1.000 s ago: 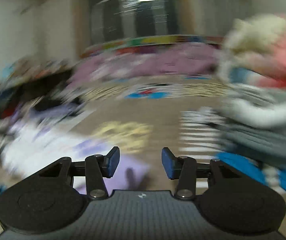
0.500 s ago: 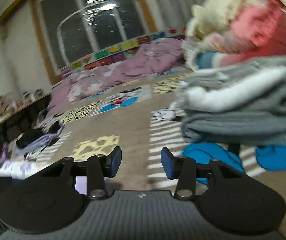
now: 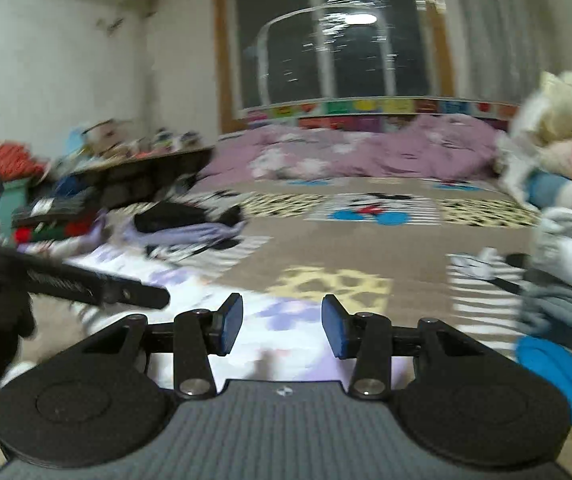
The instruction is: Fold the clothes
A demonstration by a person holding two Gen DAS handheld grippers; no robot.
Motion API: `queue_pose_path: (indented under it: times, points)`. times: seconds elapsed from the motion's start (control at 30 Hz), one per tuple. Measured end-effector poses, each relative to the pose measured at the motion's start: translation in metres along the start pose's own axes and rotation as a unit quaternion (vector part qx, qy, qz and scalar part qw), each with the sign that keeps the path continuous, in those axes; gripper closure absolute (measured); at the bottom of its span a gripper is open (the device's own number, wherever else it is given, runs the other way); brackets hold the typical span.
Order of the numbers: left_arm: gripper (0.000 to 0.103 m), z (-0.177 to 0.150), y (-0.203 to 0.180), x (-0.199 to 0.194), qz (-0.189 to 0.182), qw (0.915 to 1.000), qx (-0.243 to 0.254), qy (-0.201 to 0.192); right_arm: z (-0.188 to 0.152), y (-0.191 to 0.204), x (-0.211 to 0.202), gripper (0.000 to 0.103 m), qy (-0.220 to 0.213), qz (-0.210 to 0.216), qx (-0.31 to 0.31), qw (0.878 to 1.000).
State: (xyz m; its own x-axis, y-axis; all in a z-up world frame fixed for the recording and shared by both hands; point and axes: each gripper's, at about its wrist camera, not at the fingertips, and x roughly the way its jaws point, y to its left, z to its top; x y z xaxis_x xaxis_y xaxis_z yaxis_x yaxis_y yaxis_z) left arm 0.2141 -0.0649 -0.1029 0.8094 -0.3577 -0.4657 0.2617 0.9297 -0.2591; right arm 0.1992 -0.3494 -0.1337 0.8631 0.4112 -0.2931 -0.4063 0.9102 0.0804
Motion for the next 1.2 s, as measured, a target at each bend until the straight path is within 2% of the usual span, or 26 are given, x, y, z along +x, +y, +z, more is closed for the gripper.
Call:
queue_pose_path:
  times: [0.1,0.13,0.17,0.2,0.27,0.43,0.6,0.77,0.9,1.07,1.2]
  points:
    - [0.04,-0.008,0.039,-0.022,0.014,0.9973,-0.071,-0.009,0.001,0.017,0.015,0.058,0.02,0.006,-0.029,0.999]
    - [0.039,-0.011,0.053,-0.028,0.021,0.9951,-0.096,-0.011,-0.001,0.019,0.024,0.057,0.044,0.005,-0.024,0.999]
    - [0.039,-0.014,0.067,-0.033,0.028,0.9923,-0.12,-0.013,-0.005,0.016,0.035,0.055,0.083,0.008,-0.007,0.996]
    - [0.039,-0.016,0.08,-0.037,0.034,0.989,-0.143,-0.014,-0.01,0.01,0.042,0.054,0.103,0.016,0.013,0.994]
    - [0.039,-0.02,0.106,-0.044,0.047,0.9805,-0.19,-0.015,-0.014,0.002,0.048,0.054,0.121,0.028,0.042,0.991]
    - [0.037,-0.023,0.165,-0.044,0.059,0.9513,-0.3,-0.038,-0.011,0.007,0.036,0.054,0.101,0.024,0.027,0.994]
    - [0.037,-0.023,0.215,-0.034,0.05,0.9158,-0.394,-0.059,-0.006,-0.005,0.021,0.054,0.078,0.01,0.039,0.996]
    - [0.037,-0.014,0.235,-0.02,0.037,0.8945,-0.439,-0.076,-0.012,-0.021,0.034,0.053,0.092,0.013,0.056,0.994]
    - [0.037,-0.009,0.243,-0.011,0.04,0.8928,-0.442,-0.079,-0.014,-0.02,0.038,0.052,0.095,0.017,0.055,0.994]
    - [0.039,-0.006,0.251,0.0,0.044,0.8979,-0.43,-0.081,-0.016,-0.02,0.04,0.052,0.097,0.021,0.058,0.993]
    - [0.04,-0.004,0.252,0.007,0.052,0.9062,-0.412,-0.078,-0.017,-0.021,0.042,0.051,0.099,0.024,0.06,0.993]
